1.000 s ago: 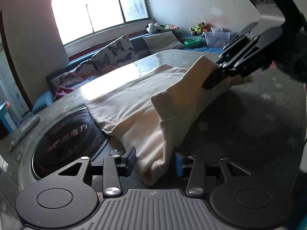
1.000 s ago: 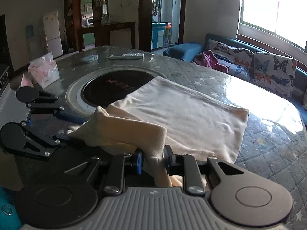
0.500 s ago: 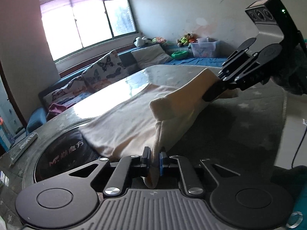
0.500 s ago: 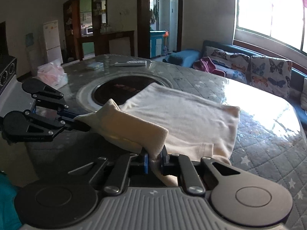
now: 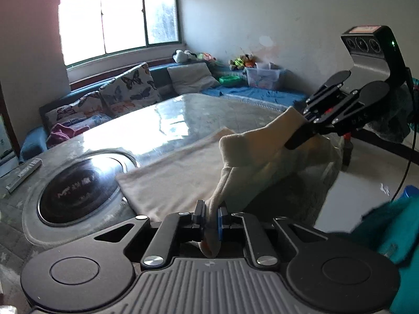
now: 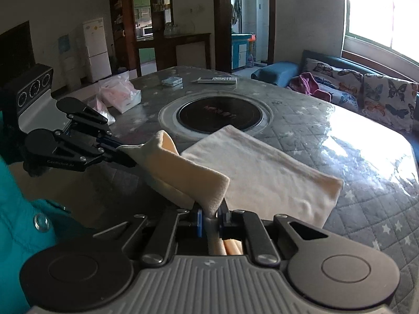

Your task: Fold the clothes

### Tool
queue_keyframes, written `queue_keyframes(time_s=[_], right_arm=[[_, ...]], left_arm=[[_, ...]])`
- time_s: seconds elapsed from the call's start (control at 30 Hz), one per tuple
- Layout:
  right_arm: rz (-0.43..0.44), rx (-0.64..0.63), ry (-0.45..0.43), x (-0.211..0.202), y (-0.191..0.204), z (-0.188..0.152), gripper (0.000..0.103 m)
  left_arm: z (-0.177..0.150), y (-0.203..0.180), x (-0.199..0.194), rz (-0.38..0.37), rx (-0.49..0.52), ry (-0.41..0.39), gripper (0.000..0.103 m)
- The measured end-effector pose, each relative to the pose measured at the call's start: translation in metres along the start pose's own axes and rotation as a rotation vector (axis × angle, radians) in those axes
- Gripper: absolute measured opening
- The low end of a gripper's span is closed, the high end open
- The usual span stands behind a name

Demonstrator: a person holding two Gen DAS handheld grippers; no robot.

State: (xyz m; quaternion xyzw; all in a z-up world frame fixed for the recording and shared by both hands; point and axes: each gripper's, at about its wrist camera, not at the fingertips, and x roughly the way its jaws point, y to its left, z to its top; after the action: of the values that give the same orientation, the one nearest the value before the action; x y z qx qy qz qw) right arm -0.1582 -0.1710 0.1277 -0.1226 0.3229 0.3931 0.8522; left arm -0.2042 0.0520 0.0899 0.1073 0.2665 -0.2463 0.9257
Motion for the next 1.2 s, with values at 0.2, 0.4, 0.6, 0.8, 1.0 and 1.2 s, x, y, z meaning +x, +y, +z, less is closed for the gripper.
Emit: queue_keyframes(time_s=[0.2, 0.4, 0.6, 0.8, 1.0, 1.2], right_arm=[[-0.024, 0.006, -0.014, 0.013, -0.032, 0.038, 0.009], [-0.050, 0.015, 0.009, 0.051, -0.077, 0.078, 0.009], [-0.094, 0.110, 0.046, 0.116, -0.122, 0.083, 0.010], [-0.147, 0.250, 0.036, 0.161, -0.145, 0.053, 0.019], [-0.214, 0.338, -0.045, 0.138, -0.148, 0.021, 0.042], [-0.302, 0.375, -0.069, 0.105, -0.146, -0.008, 0.051]], left_arm=[[0.028, 0.029, 0.025, 0.021, 0.002, -0.033, 0.010], [0.056, 0.068, 0.083, 0.052, -0.019, 0.002, 0.010], [0.054, 0.107, 0.157, 0.088, -0.128, 0.115, 0.010], [0.044, 0.122, 0.182, 0.133, -0.214, 0.146, 0.016], [0.042, 0.135, 0.176, 0.191, -0.296, 0.130, 0.022], [0.039, 0.142, 0.169, 0.291, -0.369, 0.109, 0.021]])
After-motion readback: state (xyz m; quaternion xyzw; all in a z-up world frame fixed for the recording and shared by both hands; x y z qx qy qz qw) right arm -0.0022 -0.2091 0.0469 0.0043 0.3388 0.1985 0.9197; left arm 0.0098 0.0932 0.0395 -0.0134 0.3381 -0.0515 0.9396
